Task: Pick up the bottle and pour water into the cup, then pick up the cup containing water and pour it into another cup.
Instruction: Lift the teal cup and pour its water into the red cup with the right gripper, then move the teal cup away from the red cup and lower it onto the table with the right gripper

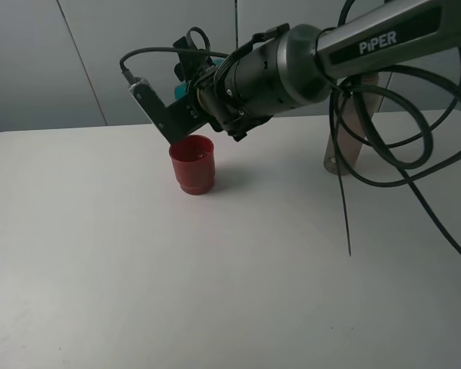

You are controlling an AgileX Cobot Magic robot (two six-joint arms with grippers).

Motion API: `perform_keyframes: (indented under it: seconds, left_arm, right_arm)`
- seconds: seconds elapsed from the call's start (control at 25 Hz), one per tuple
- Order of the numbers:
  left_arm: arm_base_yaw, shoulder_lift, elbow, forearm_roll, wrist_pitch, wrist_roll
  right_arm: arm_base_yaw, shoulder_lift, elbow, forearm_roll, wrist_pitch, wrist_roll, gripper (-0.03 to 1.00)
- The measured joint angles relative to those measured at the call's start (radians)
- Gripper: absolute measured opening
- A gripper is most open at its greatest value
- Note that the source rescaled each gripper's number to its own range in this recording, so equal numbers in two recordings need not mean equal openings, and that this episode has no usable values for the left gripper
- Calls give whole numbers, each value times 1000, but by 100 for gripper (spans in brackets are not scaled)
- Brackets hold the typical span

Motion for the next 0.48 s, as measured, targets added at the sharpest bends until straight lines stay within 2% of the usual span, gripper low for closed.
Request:
perform_keyframes:
  seconds: [0.08, 0.28, 0.48]
  left_arm:
    - [0, 0, 0, 0, 0, 0]
    - [0, 0, 0, 0, 0, 0]
    - [0, 0, 0, 0, 0, 0]
  right_arm:
    - [0, -31, 0, 118, -37, -2, 9]
    - [-34, -120, 10, 544, -164, -32, 9]
    - [-82, -213, 119, 887, -340, -60, 9]
